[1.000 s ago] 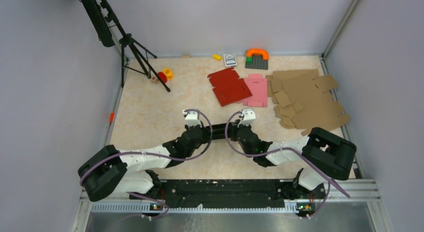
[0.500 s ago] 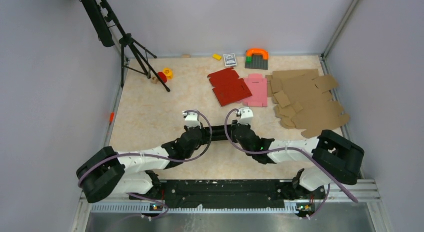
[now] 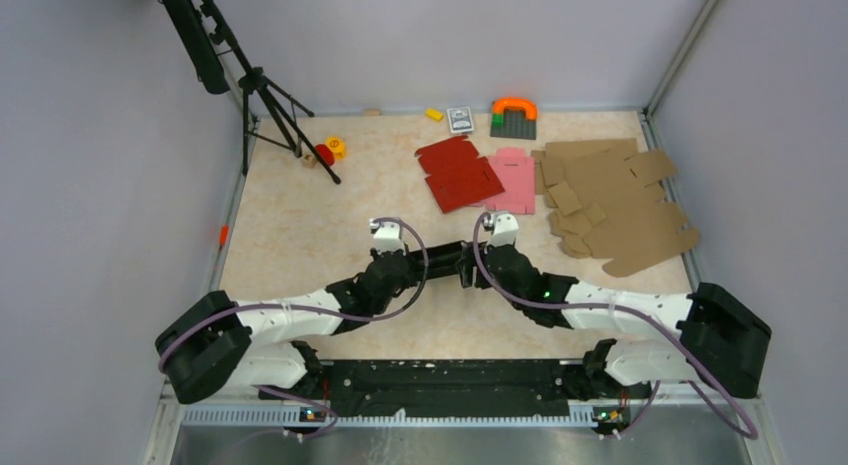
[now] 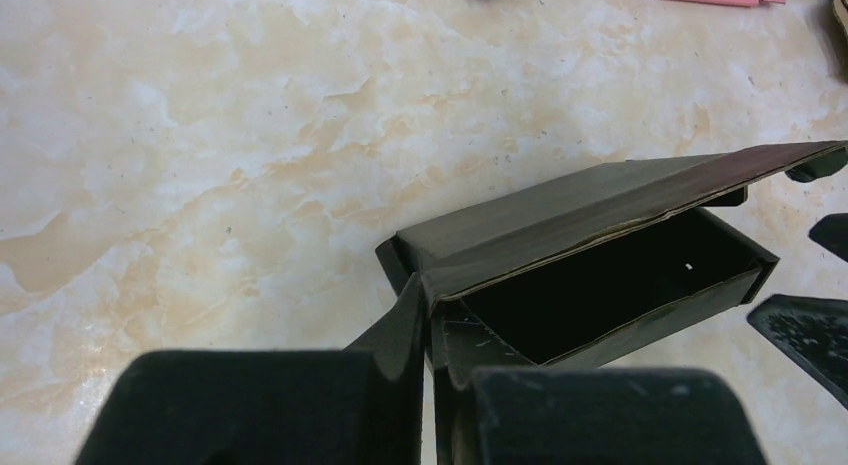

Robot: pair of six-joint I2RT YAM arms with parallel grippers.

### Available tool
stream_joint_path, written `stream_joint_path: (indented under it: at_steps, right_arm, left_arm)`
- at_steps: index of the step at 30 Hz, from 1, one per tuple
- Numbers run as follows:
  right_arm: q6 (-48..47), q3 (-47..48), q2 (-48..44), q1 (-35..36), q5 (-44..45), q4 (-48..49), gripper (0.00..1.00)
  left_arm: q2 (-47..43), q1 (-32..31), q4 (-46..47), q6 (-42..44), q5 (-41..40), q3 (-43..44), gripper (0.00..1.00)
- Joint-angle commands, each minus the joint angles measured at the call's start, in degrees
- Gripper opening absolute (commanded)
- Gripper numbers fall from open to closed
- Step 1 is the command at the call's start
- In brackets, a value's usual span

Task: Fold the paper box
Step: Close the paper box at the center of the board.

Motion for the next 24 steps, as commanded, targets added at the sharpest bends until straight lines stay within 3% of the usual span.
stream_joint_path:
  at_steps: [1, 5, 9, 15, 19, 24]
  right_arm:
    - [2.4, 0.3, -5.0, -1.9, -4.6, -2.6, 0.7]
    - [17.0, 2.5, -8.3, -3.8, -3.7, -10.1, 0.92]
    - [37.4, 5.9, -7.9, -3.9, -1.4, -16.9, 0.93]
    - [58.9, 10.0, -6.5, -4.4, -4.6, -22.3, 0.94]
    - [66.6, 6.9, -6.1, -7.1, -11.3, -17.0, 0.95]
    - [70.4, 9.9, -0.9, -9.3, -17.1, -23.4, 0.95]
  left_arm:
    - [1.7, -0.5, -2.6, 1.0, -0.4, 1.8, 0.0]
    - [2.4, -0.9, -3.1, 1.2, -0.4, 2.6, 0.0]
    - [2.8, -1.3, -3.6, 1.2, -0.7, 3.1, 0.0]
    - [3.3, -1.8, -4.1, 1.1, -1.4, 3.5, 0.0]
    - [3.4, -2.2, -4.2, 1.1, -2.0, 3.5, 0.0]
    - [3.7, -2.6, -4.1, 1.2, -2.6, 3.6, 0.0]
